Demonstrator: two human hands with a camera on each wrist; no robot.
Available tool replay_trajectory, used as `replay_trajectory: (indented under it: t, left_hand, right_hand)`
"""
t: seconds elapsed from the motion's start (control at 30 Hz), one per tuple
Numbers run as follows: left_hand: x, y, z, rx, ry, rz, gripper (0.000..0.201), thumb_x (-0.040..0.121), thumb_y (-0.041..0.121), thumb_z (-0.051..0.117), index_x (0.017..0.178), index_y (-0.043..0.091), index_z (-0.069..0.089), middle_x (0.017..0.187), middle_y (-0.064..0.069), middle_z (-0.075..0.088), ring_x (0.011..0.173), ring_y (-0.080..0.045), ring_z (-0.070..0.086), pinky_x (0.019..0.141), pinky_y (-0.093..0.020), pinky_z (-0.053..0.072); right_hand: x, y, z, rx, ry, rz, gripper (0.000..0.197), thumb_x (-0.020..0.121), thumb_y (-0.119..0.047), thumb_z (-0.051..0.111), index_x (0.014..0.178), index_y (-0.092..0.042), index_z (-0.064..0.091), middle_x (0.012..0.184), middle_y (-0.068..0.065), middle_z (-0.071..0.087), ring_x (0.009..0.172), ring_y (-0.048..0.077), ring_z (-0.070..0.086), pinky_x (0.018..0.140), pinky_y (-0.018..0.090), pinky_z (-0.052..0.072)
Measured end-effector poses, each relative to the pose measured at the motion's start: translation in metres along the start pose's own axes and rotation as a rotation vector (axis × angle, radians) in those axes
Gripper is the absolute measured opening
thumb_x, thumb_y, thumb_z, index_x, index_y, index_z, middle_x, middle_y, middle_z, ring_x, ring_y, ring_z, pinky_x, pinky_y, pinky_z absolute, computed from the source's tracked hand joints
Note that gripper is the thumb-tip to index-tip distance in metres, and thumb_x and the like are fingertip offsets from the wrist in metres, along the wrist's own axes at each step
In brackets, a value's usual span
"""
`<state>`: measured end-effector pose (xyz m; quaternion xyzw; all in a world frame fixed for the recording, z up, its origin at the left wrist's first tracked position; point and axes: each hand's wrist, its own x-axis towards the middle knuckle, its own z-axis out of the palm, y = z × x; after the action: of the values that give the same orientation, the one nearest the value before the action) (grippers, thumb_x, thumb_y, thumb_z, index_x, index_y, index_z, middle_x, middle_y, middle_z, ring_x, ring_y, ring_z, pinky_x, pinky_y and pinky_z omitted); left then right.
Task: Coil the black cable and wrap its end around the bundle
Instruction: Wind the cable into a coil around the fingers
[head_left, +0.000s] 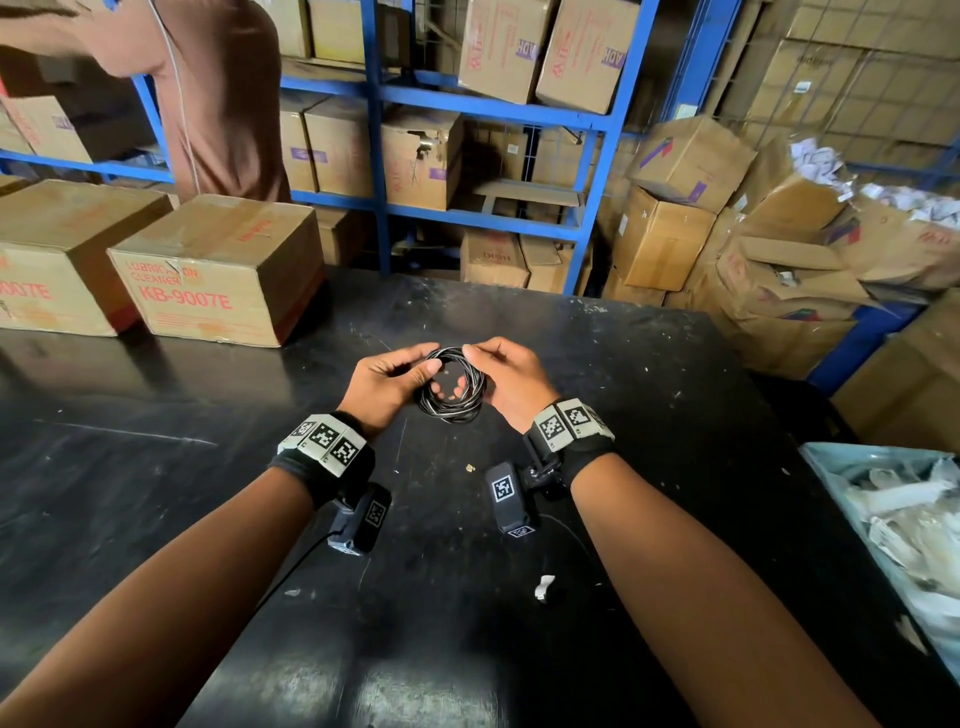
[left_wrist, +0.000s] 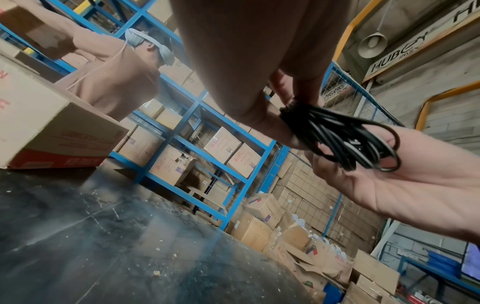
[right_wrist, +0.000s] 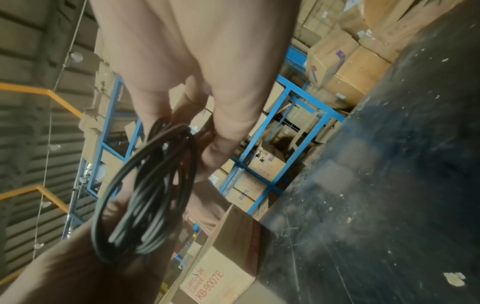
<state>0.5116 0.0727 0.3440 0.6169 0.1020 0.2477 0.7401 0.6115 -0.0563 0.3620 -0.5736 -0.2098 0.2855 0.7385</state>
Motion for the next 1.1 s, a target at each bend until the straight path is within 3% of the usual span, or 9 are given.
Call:
replay_trajectory:
  t: [0.17,0.33,0.43,0.53,0.6,0.7,0.93,1.03,1.1]
  left_hand:
    - [0.0,0.001,0.001,0.003,-0.013,-0.01,0.023,0.082,0.001,0.06,0.102,0.011,0.066,0.071,0.0,0.071,0.058,-0.017,0.065,0.066,-0.032,0.057]
    - [0.001,-0.001,0.006,0.016,0.039,0.0,0.023,0.081,-0.002,0.061,0.102,0.007,0.065,0.066,0.003,0.069,0.058,-0.013,0.063,0.065,-0.034,0.058]
    - [0.0,-0.001,0.008,0.032,0.06,0.001,0.023,0.081,-0.001,0.062,0.103,0.003,0.065,0.061,0.004,0.067,0.055,-0.011,0.06,0.061,-0.032,0.058]
    - [0.0,-0.002,0.009,0.024,0.065,-0.006,0.023,0.081,-0.001,0.062,0.104,-0.001,0.064,0.061,0.003,0.066,0.055,-0.013,0.059,0.059,-0.034,0.059]
    - [0.0,-0.003,0.01,0.011,0.061,-0.006,0.02,0.081,-0.001,0.062,0.101,0.002,0.066,0.064,0.003,0.067,0.056,-0.013,0.059,0.063,-0.038,0.059]
    - [-0.003,-0.003,0.015,0.011,0.027,0.021,0.016,0.082,-0.003,0.061,0.093,0.007,0.067,0.067,0.001,0.067,0.057,-0.015,0.06,0.065,-0.04,0.059]
    - [-0.013,-0.014,0.036,0.106,-0.012,0.023,0.015,0.086,0.0,0.057,0.093,0.012,0.062,0.073,0.002,0.066,0.06,-0.013,0.066,0.057,-0.03,0.057]
    - [-0.015,-0.022,0.046,0.134,-0.018,0.015,0.014,0.085,0.001,0.058,0.096,0.01,0.062,0.077,-0.006,0.063,0.059,-0.011,0.066,0.056,-0.029,0.056]
    - [-0.016,-0.029,0.054,0.146,-0.019,0.002,0.015,0.085,0.001,0.059,0.098,0.008,0.063,0.07,0.0,0.065,0.058,-0.011,0.065,0.054,-0.028,0.056]
  right_hand:
    - [0.003,0.0,-0.006,-0.175,0.023,-0.093,0.01,0.086,-0.006,0.062,0.076,-0.007,0.062,0.065,0.008,0.059,0.051,0.017,0.057,0.059,0.035,0.045]
    - [0.002,0.001,-0.007,-0.293,0.045,-0.205,0.009,0.085,-0.007,0.064,0.086,-0.015,0.067,0.074,0.005,0.065,0.057,0.02,0.062,0.064,0.033,0.052]
    - [0.001,0.005,-0.012,-0.347,0.043,-0.194,0.017,0.086,-0.01,0.064,0.102,-0.011,0.069,0.081,0.003,0.067,0.066,0.019,0.063,0.066,0.031,0.051]
    - [-0.002,0.006,-0.016,-0.309,-0.012,-0.143,0.019,0.084,-0.006,0.065,0.103,-0.008,0.069,0.082,0.008,0.066,0.072,0.024,0.063,0.069,0.032,0.052]
    - [-0.004,0.003,-0.019,-0.301,-0.076,-0.111,0.02,0.084,-0.003,0.065,0.101,-0.014,0.069,0.092,0.012,0.067,0.077,0.024,0.063,0.076,0.035,0.054]
    - [-0.007,-0.003,-0.027,-0.32,-0.123,-0.088,0.022,0.084,0.001,0.064,0.103,-0.007,0.066,0.093,0.013,0.067,0.074,0.02,0.063,0.075,0.032,0.054]
    - [-0.006,0.001,-0.048,-0.527,-0.01,-0.241,0.023,0.082,0.003,0.064,0.104,0.004,0.068,0.082,0.01,0.069,0.06,0.007,0.065,0.066,0.021,0.055]
    - [-0.011,0.008,-0.062,-0.541,0.027,-0.23,0.023,0.081,0.002,0.065,0.104,0.003,0.068,0.087,0.013,0.07,0.063,0.008,0.065,0.072,0.026,0.057]
    - [-0.016,0.013,-0.073,-0.513,0.05,-0.196,0.023,0.08,0.002,0.067,0.103,0.003,0.068,0.09,0.013,0.07,0.066,0.007,0.066,0.077,0.028,0.057]
